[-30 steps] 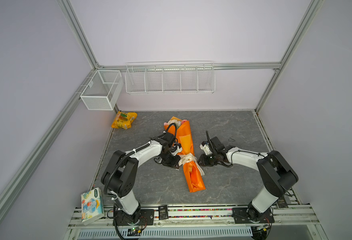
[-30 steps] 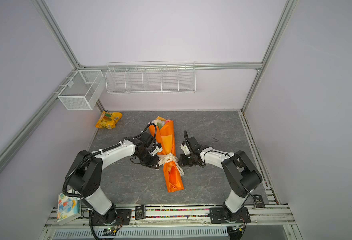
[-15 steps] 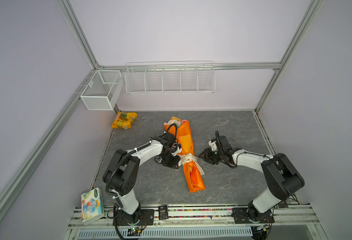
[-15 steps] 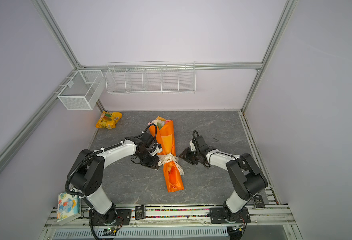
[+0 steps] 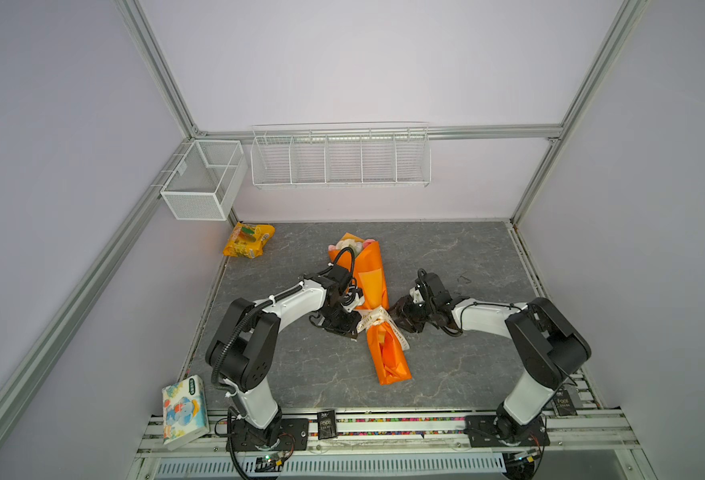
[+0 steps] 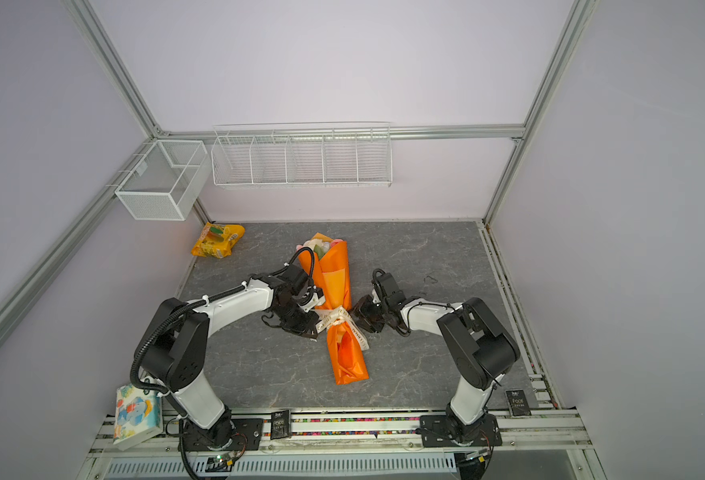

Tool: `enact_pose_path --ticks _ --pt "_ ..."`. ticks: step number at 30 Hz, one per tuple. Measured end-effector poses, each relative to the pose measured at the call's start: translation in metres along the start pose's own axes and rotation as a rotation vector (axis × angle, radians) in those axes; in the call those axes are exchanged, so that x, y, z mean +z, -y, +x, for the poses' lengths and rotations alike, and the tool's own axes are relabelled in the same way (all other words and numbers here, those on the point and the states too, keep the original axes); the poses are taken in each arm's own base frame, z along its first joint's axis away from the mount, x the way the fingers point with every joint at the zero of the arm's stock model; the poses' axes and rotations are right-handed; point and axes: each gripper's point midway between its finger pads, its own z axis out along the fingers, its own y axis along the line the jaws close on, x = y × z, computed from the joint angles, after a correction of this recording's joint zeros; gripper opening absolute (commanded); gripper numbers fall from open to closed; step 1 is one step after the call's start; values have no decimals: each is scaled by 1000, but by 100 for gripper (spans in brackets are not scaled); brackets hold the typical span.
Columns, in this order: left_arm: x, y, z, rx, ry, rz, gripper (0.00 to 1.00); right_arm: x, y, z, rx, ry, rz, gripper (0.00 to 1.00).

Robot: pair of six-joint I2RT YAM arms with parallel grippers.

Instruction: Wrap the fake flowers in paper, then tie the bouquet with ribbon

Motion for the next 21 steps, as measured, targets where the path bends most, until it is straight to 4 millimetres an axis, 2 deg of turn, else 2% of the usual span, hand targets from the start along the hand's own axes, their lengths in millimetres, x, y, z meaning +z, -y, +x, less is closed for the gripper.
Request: enact_pose_path --ticks 5,9,12,15,21 --pt "0 0 2 -3 -6 -1 0 -1 0 -6 54 39 -4 52" --pt "0 0 1 -2 -6 0 0 -4 1 -10 98 78 -8 59" --pt "-1 1 1 -2 -5 2 0 -6 -1 -11 130 90 -30 61" --pt "-1 2 1 -2 -5 8 0 -5 -2 -11 163 88 -54 60" --pt "-2 3 0 -1 -4 12 0 1 -18 -8 219 70 -155 55"
